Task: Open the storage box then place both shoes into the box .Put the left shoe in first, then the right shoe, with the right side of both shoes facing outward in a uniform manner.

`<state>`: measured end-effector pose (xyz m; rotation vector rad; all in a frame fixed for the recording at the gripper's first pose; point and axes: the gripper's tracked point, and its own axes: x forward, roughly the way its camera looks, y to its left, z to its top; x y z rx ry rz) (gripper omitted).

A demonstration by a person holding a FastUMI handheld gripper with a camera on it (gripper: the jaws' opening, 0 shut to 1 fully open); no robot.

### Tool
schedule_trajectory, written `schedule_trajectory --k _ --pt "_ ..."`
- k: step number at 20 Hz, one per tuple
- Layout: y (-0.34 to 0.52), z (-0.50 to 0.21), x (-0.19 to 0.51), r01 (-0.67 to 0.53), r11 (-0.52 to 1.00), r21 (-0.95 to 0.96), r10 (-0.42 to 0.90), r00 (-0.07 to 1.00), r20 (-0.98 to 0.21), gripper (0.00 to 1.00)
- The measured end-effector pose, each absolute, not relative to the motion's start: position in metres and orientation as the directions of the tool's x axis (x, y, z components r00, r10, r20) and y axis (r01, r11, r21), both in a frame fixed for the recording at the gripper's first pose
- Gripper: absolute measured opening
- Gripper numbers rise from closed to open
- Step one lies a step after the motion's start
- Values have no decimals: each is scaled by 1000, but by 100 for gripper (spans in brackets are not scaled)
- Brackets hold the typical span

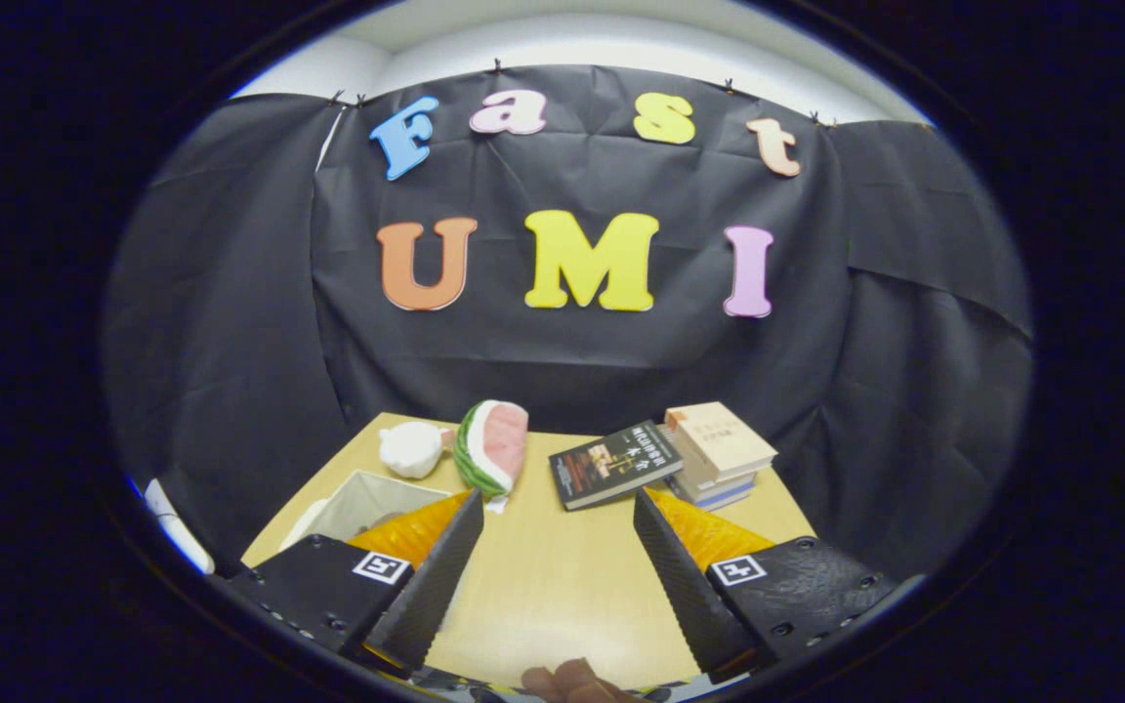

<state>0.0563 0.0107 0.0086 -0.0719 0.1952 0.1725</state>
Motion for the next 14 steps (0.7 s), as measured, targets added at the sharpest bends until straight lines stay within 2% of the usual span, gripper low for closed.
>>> schedule_trajectory --k 7,14 --pt "-72 53 54 -197 980 -33 197 980 -14 96" --pt "-78 39 37 -248 969 7 248 968 -37 95"
